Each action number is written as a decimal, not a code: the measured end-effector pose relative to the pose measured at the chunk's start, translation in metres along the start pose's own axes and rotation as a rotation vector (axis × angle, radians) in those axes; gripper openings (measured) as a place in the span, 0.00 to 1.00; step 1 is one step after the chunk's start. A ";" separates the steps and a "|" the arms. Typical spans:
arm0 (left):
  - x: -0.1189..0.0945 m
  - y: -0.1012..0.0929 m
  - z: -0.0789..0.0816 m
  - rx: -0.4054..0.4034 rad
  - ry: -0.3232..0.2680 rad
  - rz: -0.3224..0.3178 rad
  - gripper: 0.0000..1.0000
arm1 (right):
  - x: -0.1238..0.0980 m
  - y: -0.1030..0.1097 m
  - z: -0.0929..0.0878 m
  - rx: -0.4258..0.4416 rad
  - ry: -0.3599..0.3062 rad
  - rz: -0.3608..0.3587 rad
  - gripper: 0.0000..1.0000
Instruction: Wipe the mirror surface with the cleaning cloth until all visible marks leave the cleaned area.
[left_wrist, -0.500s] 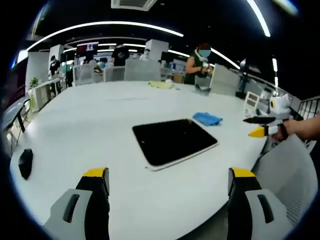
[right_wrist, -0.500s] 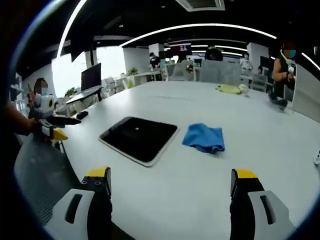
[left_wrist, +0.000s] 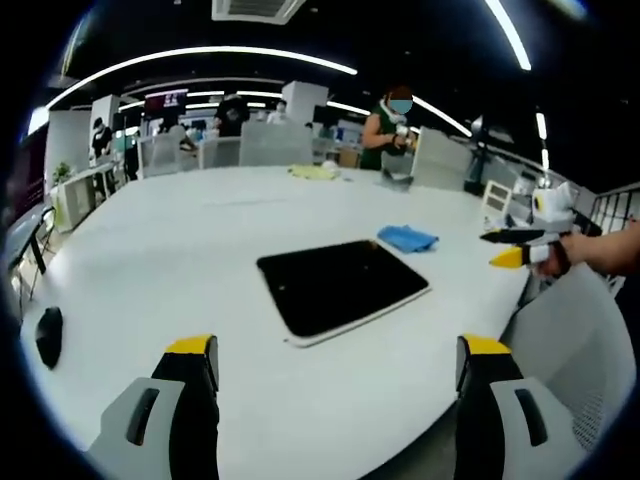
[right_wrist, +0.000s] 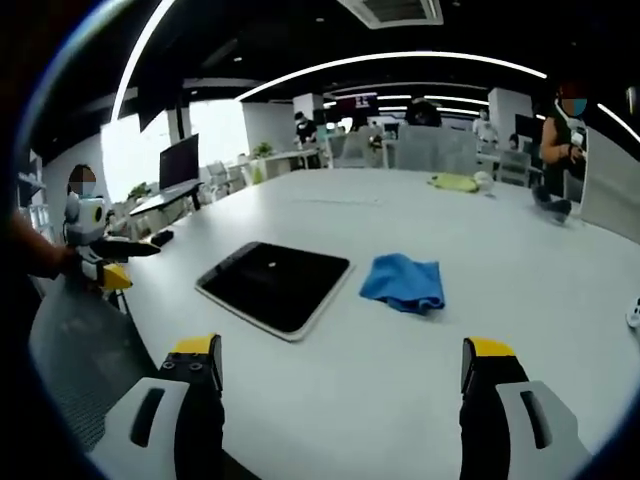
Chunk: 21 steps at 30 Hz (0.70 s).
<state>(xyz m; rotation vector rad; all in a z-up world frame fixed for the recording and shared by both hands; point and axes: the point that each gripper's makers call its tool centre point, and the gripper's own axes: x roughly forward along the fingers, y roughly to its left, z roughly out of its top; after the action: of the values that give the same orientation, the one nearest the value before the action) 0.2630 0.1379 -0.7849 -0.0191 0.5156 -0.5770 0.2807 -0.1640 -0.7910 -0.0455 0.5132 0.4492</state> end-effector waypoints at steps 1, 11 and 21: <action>0.000 0.001 0.000 -0.003 -0.001 0.004 0.99 | 0.000 0.001 -0.001 -0.002 0.005 0.004 1.00; -0.001 0.003 0.003 -0.014 -0.021 0.002 0.99 | -0.002 -0.003 0.001 0.012 -0.007 -0.014 1.00; -0.001 0.000 0.004 0.010 -0.023 -0.006 0.99 | -0.002 -0.005 -0.001 -0.001 0.005 -0.022 1.00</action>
<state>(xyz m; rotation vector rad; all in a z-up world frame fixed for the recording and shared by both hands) 0.2644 0.1383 -0.7814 -0.0176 0.4899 -0.5849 0.2808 -0.1691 -0.7917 -0.0534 0.5170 0.4274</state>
